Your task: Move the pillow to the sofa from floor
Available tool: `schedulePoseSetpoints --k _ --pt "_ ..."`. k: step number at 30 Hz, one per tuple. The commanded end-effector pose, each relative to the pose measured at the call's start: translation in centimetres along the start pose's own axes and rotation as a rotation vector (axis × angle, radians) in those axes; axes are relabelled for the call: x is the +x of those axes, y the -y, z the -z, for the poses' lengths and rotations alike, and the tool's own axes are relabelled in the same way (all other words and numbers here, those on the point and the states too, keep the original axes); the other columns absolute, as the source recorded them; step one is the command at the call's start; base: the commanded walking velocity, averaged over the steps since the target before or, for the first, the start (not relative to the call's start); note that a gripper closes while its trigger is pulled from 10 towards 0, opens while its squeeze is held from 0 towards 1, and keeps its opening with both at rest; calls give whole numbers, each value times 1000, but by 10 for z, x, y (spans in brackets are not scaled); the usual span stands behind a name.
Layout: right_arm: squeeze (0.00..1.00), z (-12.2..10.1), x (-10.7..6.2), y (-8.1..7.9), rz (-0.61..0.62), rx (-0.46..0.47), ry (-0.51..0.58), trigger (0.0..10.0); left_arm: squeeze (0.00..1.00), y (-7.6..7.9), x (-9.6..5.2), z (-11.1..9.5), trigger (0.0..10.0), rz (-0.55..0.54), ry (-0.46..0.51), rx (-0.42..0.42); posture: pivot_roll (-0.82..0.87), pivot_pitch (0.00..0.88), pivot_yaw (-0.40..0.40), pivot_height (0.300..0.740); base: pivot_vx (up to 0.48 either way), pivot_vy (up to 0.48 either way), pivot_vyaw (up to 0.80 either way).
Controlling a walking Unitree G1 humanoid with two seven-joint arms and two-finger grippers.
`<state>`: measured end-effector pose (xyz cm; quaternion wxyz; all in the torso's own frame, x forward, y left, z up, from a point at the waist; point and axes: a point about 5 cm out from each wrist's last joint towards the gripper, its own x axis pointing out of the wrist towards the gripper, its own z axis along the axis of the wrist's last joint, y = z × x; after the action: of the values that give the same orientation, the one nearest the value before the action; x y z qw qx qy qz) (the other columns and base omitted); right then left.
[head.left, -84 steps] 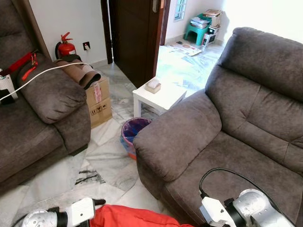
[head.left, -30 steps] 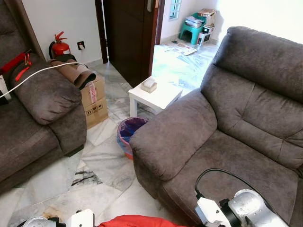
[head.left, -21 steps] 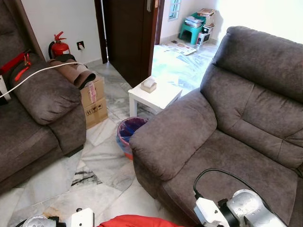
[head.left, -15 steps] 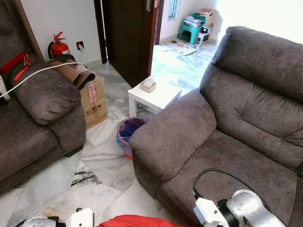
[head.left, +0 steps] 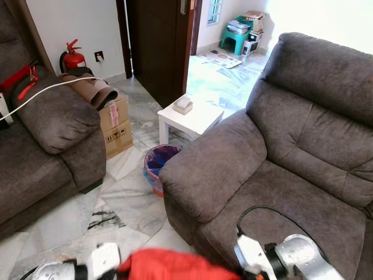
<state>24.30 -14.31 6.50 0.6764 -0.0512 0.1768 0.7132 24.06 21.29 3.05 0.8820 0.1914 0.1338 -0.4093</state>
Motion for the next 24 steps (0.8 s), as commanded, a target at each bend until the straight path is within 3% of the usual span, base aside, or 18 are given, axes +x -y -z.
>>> schedulePoseSetpoints --k 1,2,5,7,9,16,18,19,20,22,24 --pt "0 -9 0 9 83 -32 79 10000 0 -11 9 -21 3216 -98 91 27 186 95 -76 740 0 0 0" --pt "0 -7 0 12 136 -31 85 10000 0 -13 11 -25 10000 -138 115 25 181 100 -75 740 0 0 0" --pt "0 7 2 21 331 14 94 10000 0 -19 24 -43 10000 -324 205 -65 185 104 -76 740 0 0 0" --pt "0 8 1 23 377 38 117 10000 0 -22 27 -45 10000 -388 214 -97 184 104 -77 740 0 0 0" --pt "0 8 -2 28 496 43 156 10000 0 -27 33 -50 10000 -511 220 -150 181 107 -75 740 0 0 0" --pt "0 6 -5 44 812 46 203 10000 0 -29 38 -65 10000 -717 303 -315 178 112 -71 740 0 0 0" --pt "0 5 -5 47 857 57 219 10000 0 -28 38 -68 10000 -735 317 -327 181 113 -71 740 0 0 0" --pt "0 2 -6 53 981 111 289 10000 0 -26 38 -73 10000 -757 332 -276 194 117 -73 740 0 0 0" --pt "0 0 -3 55 1028 210 396 10000 0 -26 40 -73 10000 -791 323 -280 194 116 -73 740 0 0 0" --pt "0 -1 0 55 1052 238 447 10000 0 -28 40 -71 10000 -828 323 -317 187 116 -72 740 0 0 0" --pt "0 -1 1 55 1079 240 457 10000 0 -28 42 -74 10000 -828 317 -277 187 115 -72 740 0 0 0"
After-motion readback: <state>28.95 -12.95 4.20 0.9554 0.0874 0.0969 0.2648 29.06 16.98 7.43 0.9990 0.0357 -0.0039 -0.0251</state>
